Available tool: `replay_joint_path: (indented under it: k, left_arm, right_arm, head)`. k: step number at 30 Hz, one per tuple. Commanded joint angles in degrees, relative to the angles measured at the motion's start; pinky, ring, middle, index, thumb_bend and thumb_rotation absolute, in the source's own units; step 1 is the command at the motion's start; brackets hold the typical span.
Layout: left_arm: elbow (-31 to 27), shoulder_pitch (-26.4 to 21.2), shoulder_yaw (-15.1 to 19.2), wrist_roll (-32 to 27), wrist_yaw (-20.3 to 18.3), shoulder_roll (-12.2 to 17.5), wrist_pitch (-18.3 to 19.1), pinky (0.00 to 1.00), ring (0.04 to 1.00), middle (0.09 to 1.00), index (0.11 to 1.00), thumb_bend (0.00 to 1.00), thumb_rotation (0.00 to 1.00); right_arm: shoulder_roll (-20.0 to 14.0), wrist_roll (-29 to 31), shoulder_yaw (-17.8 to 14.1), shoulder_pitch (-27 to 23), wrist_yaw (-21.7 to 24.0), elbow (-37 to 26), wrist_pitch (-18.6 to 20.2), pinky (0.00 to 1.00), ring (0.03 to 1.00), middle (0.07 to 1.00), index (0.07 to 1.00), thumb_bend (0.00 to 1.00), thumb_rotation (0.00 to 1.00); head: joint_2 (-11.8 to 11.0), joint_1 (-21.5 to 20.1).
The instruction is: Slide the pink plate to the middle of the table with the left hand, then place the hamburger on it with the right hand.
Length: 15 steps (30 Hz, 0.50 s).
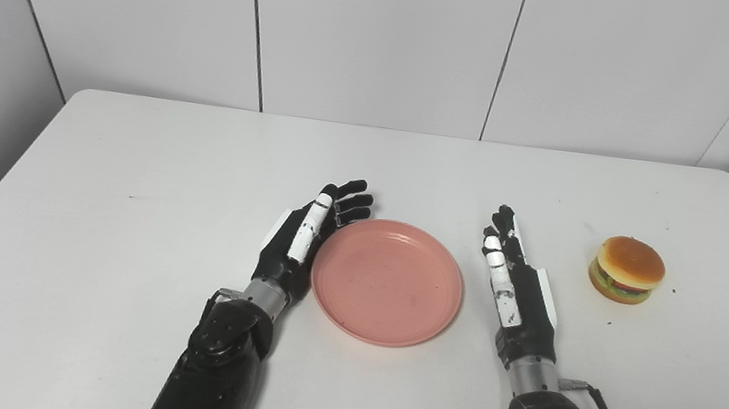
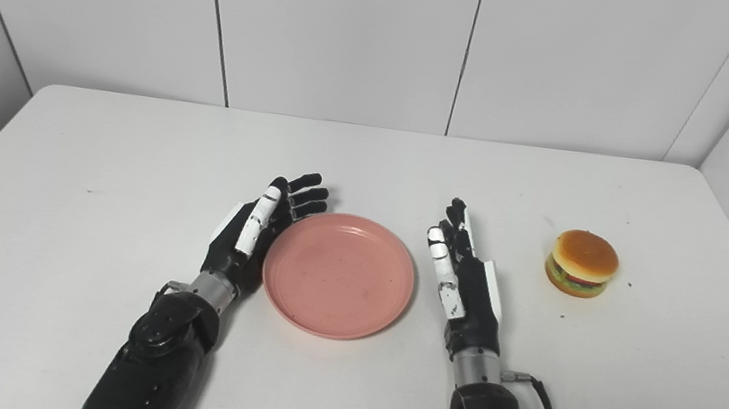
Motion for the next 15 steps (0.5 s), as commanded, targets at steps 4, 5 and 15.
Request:
replay_joint_path:
  k: [4, 5, 15]
  left_arm:
    - [1.26, 1.05, -0.39, 0.1, -0.5, -0.67, 0.95, 0.84, 0.833, 0.818, 0.794, 0.43, 1.0]
    - [1.29, 1.07, -0.35, 0.18, -0.37, -0.63, 1.0, 0.84, 0.836, 0.82, 0.796, 0.43, 1.0]
    - [0.38, 1.47, 1.56, -0.78, 0.52, -0.32, 1.04, 0.87, 0.856, 0.827, 0.797, 0.43, 1.0]
  right_arm:
    - [-0.48, -1.61, -0.72, -2.23, -1.64, -4.04, 0.0, 0.95, 0.947, 0.966, 0.969, 0.63, 0.86]
    - [-0.91, -1.88, -0.8, -2.57, -1.62, -4.85, 0.6, 0.94, 0.938, 0.958, 0.961, 0.63, 0.85]
    - [-8.27, -10.05, -0.51, -7.47, -1.41, -10.19, 3.46, 0.87, 0.889, 0.911, 0.915, 0.62, 0.81]
  head:
    - [-0.13, -2.29]
    - [-0.22, -2.66]
    - [-1.04, -10.21]
